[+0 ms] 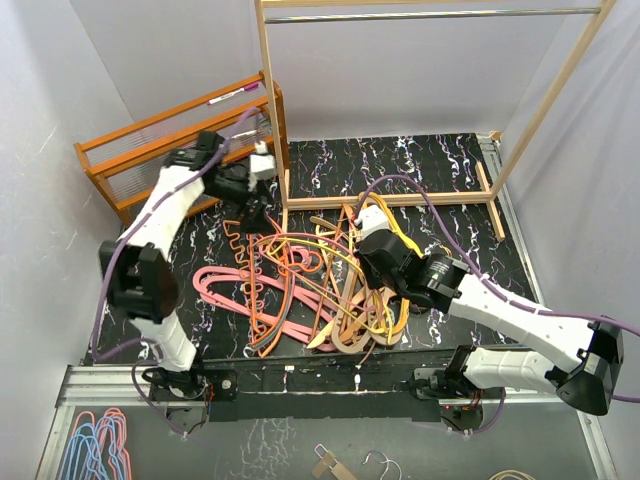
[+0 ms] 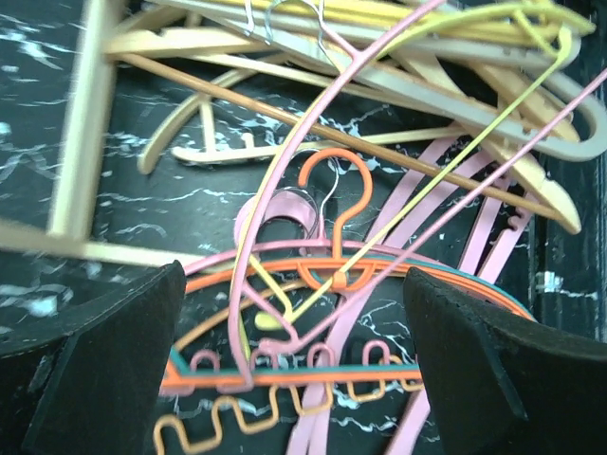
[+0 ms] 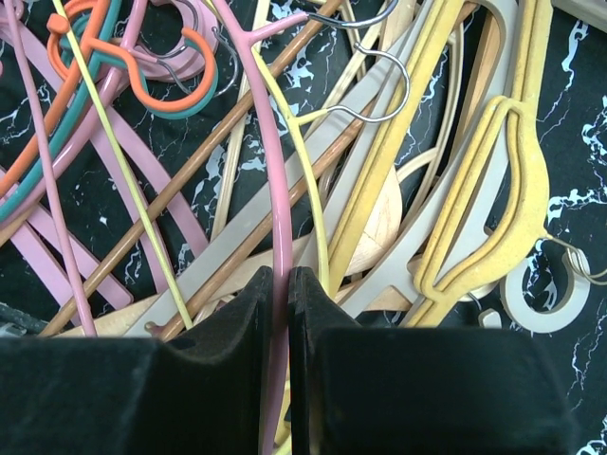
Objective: Organize the hangers
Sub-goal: Pick up the hanger at the center of the board, then place the hanger at the clothesline.
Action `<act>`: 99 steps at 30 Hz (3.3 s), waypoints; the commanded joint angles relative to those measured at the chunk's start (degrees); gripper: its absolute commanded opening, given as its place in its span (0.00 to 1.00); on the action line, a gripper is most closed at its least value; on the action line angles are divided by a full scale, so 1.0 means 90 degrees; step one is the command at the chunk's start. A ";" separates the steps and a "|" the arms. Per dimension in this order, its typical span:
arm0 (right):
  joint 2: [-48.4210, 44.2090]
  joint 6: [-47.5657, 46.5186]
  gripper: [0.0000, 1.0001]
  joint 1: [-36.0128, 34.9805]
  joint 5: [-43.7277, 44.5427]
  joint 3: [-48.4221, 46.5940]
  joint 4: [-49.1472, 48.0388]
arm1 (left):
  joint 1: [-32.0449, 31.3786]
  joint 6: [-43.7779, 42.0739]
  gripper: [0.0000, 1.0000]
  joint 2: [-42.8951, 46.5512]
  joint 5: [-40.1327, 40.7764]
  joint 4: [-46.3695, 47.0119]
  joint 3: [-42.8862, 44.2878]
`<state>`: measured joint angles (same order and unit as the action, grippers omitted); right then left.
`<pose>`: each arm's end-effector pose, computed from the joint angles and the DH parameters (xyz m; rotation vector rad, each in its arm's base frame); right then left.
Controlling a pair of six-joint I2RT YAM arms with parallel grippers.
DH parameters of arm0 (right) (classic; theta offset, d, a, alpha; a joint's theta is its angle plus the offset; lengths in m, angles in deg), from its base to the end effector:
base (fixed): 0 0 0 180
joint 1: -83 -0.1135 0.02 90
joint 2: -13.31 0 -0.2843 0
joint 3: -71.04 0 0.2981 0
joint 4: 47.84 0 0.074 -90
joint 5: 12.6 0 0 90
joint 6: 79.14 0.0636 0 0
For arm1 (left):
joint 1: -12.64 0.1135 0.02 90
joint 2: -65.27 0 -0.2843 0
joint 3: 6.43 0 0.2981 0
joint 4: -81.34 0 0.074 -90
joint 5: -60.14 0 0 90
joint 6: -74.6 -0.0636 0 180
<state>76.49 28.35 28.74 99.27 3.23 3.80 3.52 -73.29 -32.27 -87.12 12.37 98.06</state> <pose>0.1825 0.2131 0.2940 -0.5634 2.2539 0.1719 0.3905 -0.1169 0.3357 1.4436 1.6461 -0.8555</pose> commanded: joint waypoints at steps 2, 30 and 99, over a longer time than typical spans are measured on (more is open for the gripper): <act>-0.0271 0.0064 0.08 -0.0035 -0.0084 0.0102 -0.0709 | -0.0890 -0.0544 0.97 -0.0470 0.0575 0.0369 -0.0065; -0.1445 0.0387 0.08 -0.0030 -0.1092 0.1049 -0.1796 | -0.2140 0.0545 0.00 -0.0139 0.2351 0.2950 -0.1115; 0.0224 -0.5366 0.08 0.1652 0.1826 -0.3769 -0.3764 | 0.0298 0.4825 0.97 0.1728 0.4067 0.0508 0.2555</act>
<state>75.42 -24.23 36.22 124.71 -23.63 -30.08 5.75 -30.91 -17.34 -48.45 16.96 120.44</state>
